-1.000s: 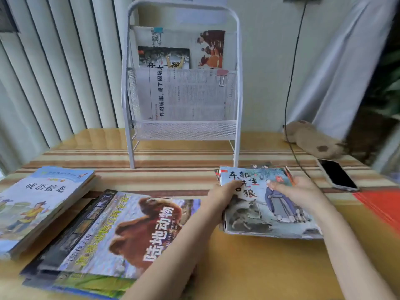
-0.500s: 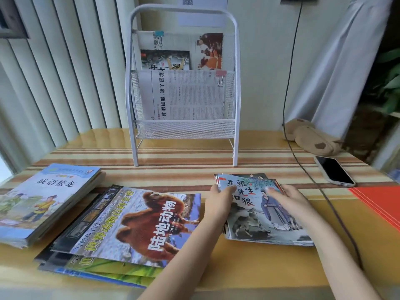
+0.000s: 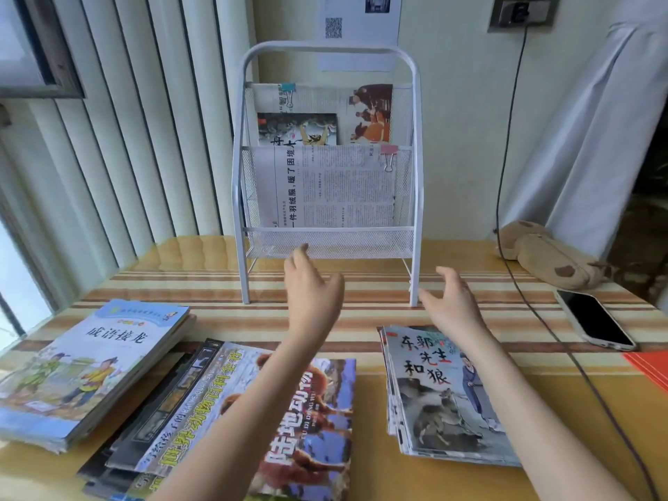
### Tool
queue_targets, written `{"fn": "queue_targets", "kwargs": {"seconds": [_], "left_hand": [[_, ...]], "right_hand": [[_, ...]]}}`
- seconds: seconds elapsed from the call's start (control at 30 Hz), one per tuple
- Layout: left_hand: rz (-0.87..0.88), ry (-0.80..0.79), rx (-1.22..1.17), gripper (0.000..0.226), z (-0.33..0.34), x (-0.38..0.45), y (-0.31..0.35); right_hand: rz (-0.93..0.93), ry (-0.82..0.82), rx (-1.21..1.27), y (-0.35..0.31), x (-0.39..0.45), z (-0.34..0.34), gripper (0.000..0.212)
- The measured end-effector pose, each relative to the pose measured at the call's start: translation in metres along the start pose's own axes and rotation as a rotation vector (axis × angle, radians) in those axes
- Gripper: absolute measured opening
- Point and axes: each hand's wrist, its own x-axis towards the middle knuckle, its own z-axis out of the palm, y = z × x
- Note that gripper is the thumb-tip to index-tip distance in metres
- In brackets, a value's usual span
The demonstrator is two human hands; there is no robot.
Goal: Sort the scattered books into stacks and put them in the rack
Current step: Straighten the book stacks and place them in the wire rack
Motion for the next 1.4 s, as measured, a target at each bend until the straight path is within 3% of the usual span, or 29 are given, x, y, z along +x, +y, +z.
{"fn": "queue_targets", "kwargs": {"seconds": [0.07, 0.13, 0.2, 0.3, 0.4, 0.63, 1.13, 1.33, 1.4], "left_hand": [[0.012, 0.190, 0.056, 0.066, -0.024, 0.041, -0.018], [-0.027, 0.283, 0.119, 0.073, -0.045, 0.082, -0.038], [-0.156, 0.243, 0.069, 0.079, -0.054, 0.117, -0.059], [-0.317, 0.114, -0.088, 0.066, -0.049, 0.150, -0.086], [-0.198, 0.106, 0.058, 0.057, -0.043, 0.158, -0.101], [-0.063, 0.182, 0.358, 0.059, -0.045, 0.131, -0.104], [-0.030, 0.153, 0.367, 0.055, -0.079, 0.061, -0.089], [-0.101, 0.223, 0.345, 0.051, -0.078, 0.059, -0.096], [-0.073, 0.292, 0.343, 0.056, -0.080, 0.059, -0.090]], "right_hand": [[-0.008, 0.074, 0.095, -0.014, 0.024, 0.009, 0.055], [-0.004, 0.138, 0.179, -0.026, 0.050, 0.020, 0.054], [0.028, 0.154, 0.273, -0.031, 0.075, 0.038, 0.049], [0.084, 0.255, 0.386, -0.029, 0.098, 0.065, 0.040], [0.118, 0.370, 0.370, -0.021, 0.104, 0.074, 0.040], [0.135, 0.362, 0.271, -0.017, 0.093, 0.061, 0.041], [0.131, 0.329, 0.251, -0.013, 0.019, 0.027, 0.040], [0.121, 0.366, 0.276, -0.014, 0.006, 0.029, 0.028], [0.067, 0.479, 0.168, -0.019, 0.005, 0.029, 0.034]]}}
